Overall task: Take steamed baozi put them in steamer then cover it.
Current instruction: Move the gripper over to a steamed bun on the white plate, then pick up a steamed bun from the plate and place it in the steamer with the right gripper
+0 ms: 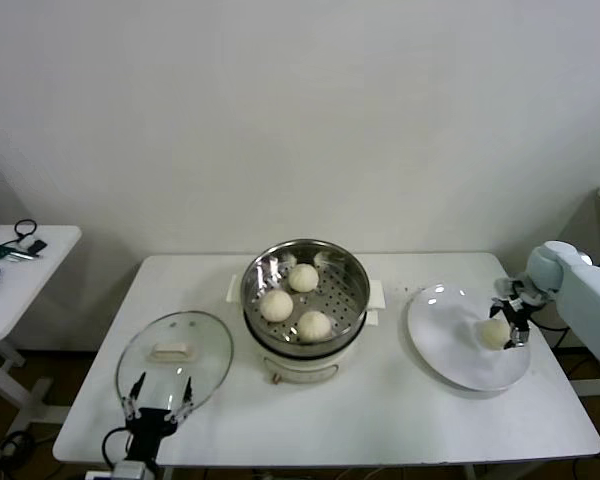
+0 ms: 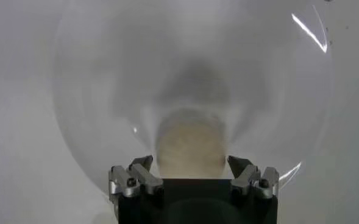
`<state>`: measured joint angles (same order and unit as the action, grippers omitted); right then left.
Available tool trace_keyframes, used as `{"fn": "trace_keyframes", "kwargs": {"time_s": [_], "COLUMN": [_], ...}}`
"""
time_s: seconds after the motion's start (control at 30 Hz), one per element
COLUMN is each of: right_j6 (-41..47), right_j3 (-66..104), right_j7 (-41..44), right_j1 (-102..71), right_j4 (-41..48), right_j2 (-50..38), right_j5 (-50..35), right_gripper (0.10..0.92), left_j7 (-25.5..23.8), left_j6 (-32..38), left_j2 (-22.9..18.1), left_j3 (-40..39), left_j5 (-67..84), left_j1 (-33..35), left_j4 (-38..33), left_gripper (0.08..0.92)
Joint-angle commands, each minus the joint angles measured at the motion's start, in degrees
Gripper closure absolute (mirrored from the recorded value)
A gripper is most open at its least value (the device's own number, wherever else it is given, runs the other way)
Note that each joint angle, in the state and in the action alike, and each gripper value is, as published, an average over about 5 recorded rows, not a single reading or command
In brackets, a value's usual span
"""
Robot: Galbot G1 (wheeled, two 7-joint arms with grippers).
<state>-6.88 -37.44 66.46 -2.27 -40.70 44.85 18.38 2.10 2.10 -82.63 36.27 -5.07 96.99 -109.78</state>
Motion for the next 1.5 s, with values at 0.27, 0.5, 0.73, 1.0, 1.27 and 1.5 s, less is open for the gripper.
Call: {"fn": "trace_keyframes", "kwargs": {"time_s": [0.27,0.5,0.73,1.0,1.27,1.5], "right_j6": [-1.0,-1.21,-0.4,4.39,10.59,13.77], "right_j3": [1.18,1.31,-0.17,-15.88,-37.24,-52.58], "right_j7": [0.9,1.0,0.92,0.81,-0.77,-1.82], "right_j1": [-0.15,-0.09,0.96,13.22,33.04,47.59], "right_j4": [4.0,3.97,2.32,-2.64,-7.71,-11.41], "right_j2": [2.76,2.4,1.4,-0.49,2.8,9.36], "right_j5": [3.34,3.28,-0.19,-18.78,-39.97,-54.28], "right_gripper": [0.222,0.329,0.343,0.347,0.347,0.347], "left_j7": [0.03,0.07,0.07,0.06,0.16,0.63], "left_j6": [-0.11,-0.18,-0.16,-0.23,-0.68,-1.42], "left_j2": [-0.38,-0.72,-0.96,-0.92,-0.55,0.48], "left_j3": [-0.13,-0.37,-0.68,-1.09,-2.16,-4.21], "left_j5": [-0.27,-0.22,-0.32,-0.63,-0.59,-0.8], "left_j1": [-0.08,0.17,0.53,0.66,0.99,0.49], "left_j4": [-0.26,-0.5,-1.05,-1.32,-2.38,-3.25], "left_gripper": [0.177,0.177,0.177,0.177,0.177,0.177]}}
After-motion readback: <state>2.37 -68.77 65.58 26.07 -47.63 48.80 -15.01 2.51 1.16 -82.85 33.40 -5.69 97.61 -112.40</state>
